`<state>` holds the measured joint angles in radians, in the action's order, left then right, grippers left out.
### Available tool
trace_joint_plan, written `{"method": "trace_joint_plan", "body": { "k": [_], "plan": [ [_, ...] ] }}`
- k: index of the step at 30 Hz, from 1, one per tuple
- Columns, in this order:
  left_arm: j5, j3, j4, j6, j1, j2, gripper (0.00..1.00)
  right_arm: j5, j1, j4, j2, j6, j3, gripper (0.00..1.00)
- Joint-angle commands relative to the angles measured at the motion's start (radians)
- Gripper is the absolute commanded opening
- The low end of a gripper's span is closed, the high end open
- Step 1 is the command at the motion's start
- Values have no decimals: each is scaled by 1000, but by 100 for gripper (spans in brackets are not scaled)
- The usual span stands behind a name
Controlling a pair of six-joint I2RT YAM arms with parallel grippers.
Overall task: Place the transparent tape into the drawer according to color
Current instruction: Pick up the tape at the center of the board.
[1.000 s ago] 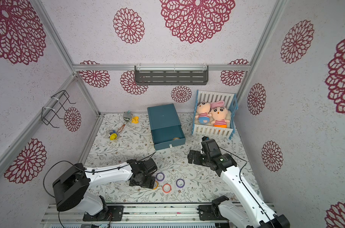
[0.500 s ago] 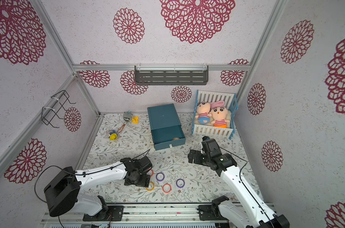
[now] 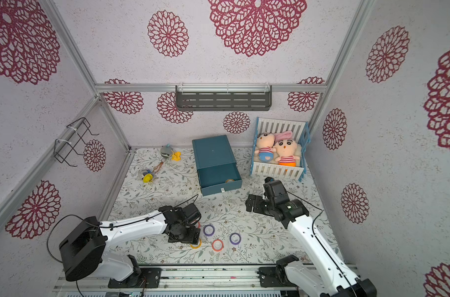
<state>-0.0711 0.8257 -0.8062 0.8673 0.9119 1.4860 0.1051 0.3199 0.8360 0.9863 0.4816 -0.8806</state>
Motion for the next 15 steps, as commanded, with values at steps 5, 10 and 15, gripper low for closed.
{"method": "trace_joint_plan", "body": {
  "k": [5, 10, 15],
  "plan": [
    [1, -4, 12, 12, 12, 47, 86, 18, -11, -21, -10, -11, -6, 99],
    [8, -3, 9, 10, 13, 65, 84, 20, -15, -23, -8, -16, -9, 99],
    [18, -3, 17, 13, 13, 73, 81, 21, -22, -23, -6, -22, -9, 99]
  ]
}}
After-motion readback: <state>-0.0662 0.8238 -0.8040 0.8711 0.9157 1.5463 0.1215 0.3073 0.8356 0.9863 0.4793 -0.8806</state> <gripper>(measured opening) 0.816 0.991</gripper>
